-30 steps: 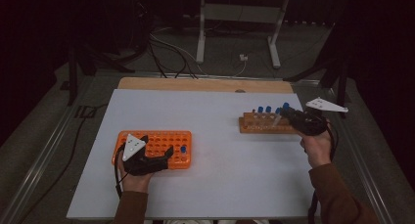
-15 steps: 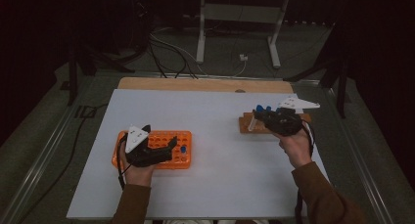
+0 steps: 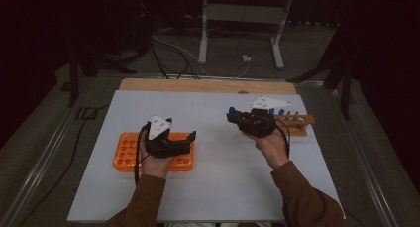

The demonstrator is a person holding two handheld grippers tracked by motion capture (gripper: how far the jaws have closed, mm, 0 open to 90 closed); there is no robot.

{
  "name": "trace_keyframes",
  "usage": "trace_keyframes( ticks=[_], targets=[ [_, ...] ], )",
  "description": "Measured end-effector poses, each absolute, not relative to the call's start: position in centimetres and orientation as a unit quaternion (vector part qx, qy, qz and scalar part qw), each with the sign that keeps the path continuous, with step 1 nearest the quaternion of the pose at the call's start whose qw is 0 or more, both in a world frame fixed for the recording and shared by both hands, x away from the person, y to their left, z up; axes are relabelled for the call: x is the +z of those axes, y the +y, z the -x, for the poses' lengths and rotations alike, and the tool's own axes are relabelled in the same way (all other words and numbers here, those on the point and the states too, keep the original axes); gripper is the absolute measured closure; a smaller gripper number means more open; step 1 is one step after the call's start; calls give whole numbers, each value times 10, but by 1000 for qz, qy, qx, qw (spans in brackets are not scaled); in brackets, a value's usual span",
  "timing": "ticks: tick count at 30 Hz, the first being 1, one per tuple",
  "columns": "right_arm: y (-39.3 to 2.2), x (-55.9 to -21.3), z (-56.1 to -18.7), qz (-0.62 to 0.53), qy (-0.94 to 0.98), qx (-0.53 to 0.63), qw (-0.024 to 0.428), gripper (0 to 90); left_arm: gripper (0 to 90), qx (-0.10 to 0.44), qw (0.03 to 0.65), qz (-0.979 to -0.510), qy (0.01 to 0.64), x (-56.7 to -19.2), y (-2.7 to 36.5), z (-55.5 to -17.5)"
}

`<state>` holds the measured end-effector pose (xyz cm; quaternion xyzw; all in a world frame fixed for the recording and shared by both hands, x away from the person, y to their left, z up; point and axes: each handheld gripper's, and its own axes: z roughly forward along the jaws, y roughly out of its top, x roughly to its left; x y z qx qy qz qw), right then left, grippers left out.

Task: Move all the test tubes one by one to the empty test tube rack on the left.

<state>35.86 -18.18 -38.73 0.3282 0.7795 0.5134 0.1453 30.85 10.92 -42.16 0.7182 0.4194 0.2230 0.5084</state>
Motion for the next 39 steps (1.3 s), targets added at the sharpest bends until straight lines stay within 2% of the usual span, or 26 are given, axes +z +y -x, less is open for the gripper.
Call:
trace_keyframes(
  ticks=[4,8,9,10,11,16,22,35,39],
  targets=[
    [-168,-385,-359,-321,782,517,137,772,168,214,508,-729,406,-420,99,-312],
    [-156,-384,-357,-310,786,519,129,772,202,218,499,-742,392,-419,89,-313],
    [-149,-384,-356,-306,787,522,122,772,266,217,499,-742,391,-419,86,-313],
    [-149,-384,-356,-306,787,522,122,772,266,215,499,-744,389,-419,85,-313],
    [-147,-384,-356,-304,788,522,120,772,304,215,501,-744,386,-419,83,-314],
    [-134,-382,-353,-292,791,525,113,772,544,206,512,-749,368,-417,79,-315],
    [-127,-383,-352,-288,794,526,105,772,704,199,516,-756,350,-418,77,-315],
    [-123,-385,-353,-289,792,530,87,763,783,210,521,-756,336,-418,76,-315],
    [-127,-384,-353,-292,787,536,87,586,783,214,520,-752,344,-418,80,-317]
  ],
)
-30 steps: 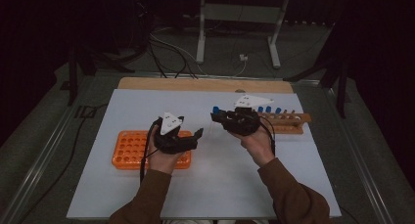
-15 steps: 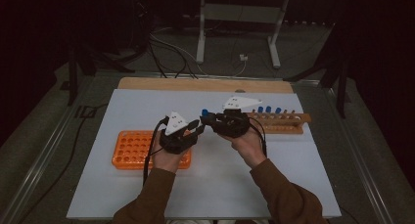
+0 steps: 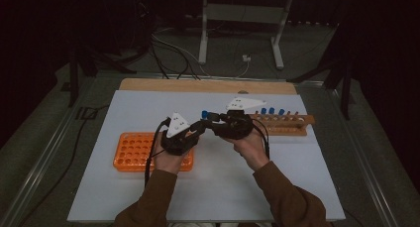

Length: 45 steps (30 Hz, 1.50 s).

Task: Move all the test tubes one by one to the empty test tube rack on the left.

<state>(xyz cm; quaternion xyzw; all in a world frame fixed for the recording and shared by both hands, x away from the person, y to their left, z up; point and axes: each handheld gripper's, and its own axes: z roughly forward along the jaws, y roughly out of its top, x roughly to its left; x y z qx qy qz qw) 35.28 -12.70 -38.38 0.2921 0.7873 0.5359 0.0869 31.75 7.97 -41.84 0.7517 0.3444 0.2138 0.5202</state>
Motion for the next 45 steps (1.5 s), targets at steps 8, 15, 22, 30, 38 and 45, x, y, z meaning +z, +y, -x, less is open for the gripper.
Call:
trace_keyframes(
  ticks=[8,15,22,30,38,45],
  targets=[
    [-148,-384,-354,-303,778,540,102,203,784,222,524,-733,372,-417,99,-319],
    [-167,-394,-358,-333,776,519,132,27,784,216,529,-725,384,-421,116,-314],
    [-188,-405,-352,-346,782,490,168,0,785,209,529,-721,395,-428,132,-305],
    [-213,-406,-344,-357,772,496,177,0,785,199,527,-720,405,-442,141,-297],
    [-230,-409,-336,-362,766,500,181,0,784,189,524,-722,411,-457,147,-288],
    [-241,-416,-331,-372,762,499,178,0,784,180,514,-733,407,-464,149,-279]
  ],
)
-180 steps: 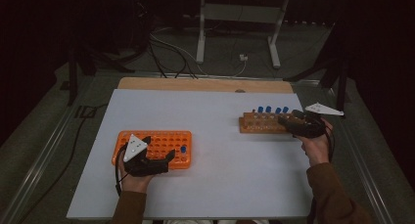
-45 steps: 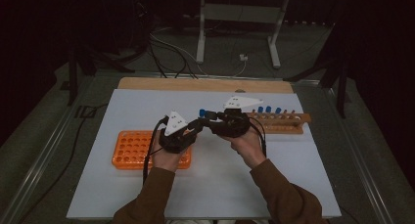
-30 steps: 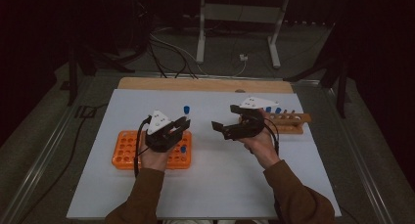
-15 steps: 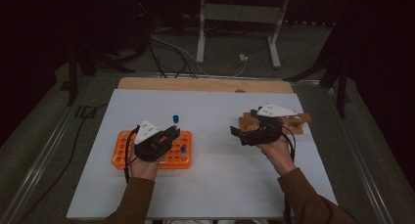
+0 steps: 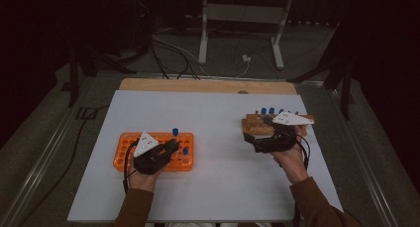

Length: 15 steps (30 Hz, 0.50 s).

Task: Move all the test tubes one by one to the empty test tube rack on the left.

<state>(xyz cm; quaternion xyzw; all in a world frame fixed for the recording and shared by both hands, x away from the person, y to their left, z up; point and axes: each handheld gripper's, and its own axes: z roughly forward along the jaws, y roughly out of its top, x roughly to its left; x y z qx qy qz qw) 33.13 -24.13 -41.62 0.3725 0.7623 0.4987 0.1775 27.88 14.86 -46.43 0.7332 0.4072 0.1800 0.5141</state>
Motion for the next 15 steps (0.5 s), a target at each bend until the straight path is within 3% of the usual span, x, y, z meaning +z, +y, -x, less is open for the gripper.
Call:
trace_keyframes(
  ticks=[15],
  targets=[
    [-265,-430,-315,-383,752,507,175,0,784,173,461,-778,390,-481,141,-267]
  ],
)
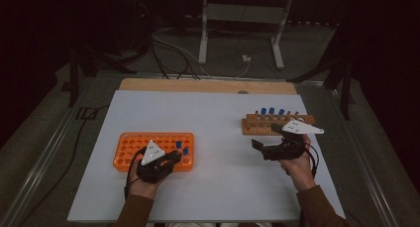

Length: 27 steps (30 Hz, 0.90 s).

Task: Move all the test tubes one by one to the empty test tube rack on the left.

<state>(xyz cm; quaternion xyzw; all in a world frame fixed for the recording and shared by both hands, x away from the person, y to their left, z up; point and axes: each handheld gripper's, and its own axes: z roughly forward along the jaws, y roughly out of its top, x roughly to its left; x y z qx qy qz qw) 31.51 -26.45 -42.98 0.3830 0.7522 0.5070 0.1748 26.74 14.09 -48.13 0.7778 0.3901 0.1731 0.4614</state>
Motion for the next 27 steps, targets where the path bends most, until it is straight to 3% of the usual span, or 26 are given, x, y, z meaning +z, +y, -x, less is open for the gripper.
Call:
trace_keyframes(
  ticks=[22,27],
  targets=[
    [-268,-438,-315,-387,755,501,171,0,780,182,419,-801,387,-489,133,-262],
    [-271,-439,-315,-391,751,502,174,0,708,165,441,-792,389,-489,137,-263]
  ],
)
